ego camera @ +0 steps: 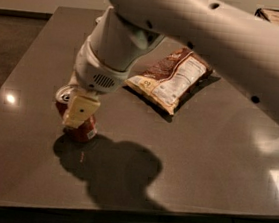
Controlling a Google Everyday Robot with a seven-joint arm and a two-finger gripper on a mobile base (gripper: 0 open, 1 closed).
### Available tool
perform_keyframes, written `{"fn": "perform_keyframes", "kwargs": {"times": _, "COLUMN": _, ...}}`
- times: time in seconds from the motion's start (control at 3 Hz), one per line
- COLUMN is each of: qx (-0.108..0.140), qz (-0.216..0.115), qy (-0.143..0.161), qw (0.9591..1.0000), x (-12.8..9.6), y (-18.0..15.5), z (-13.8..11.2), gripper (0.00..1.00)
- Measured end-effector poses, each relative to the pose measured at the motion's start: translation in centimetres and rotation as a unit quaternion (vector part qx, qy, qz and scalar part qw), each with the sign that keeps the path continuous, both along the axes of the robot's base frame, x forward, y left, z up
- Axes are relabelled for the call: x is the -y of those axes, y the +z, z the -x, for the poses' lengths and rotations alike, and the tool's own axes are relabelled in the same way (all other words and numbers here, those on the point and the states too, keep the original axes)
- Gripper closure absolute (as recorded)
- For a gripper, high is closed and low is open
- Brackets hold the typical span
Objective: Move coke can near brown chip bag
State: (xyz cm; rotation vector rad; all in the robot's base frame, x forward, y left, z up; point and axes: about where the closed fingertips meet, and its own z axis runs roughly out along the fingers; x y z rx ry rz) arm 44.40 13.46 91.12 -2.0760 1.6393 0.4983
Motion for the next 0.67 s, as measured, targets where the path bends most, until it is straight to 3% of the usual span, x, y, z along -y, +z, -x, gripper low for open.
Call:
{"fn": "perform_keyframes", "kwargs": {"times": 0.33, "qx": -0.015, "qz": 0.008, "qy": -0.067, "qw": 0.9976, "x": 5.2, "y": -1.2, "z": -4.3, "gripper": 1.0}}
{"fn": "perform_keyframes", "kwargs": {"times": 0.67, "qx": -0.026, "qz": 0.001, "qy": -0.106, "qw": 0.994, "x": 8.2, "y": -1.6, "z": -6.5, "gripper": 1.0}}
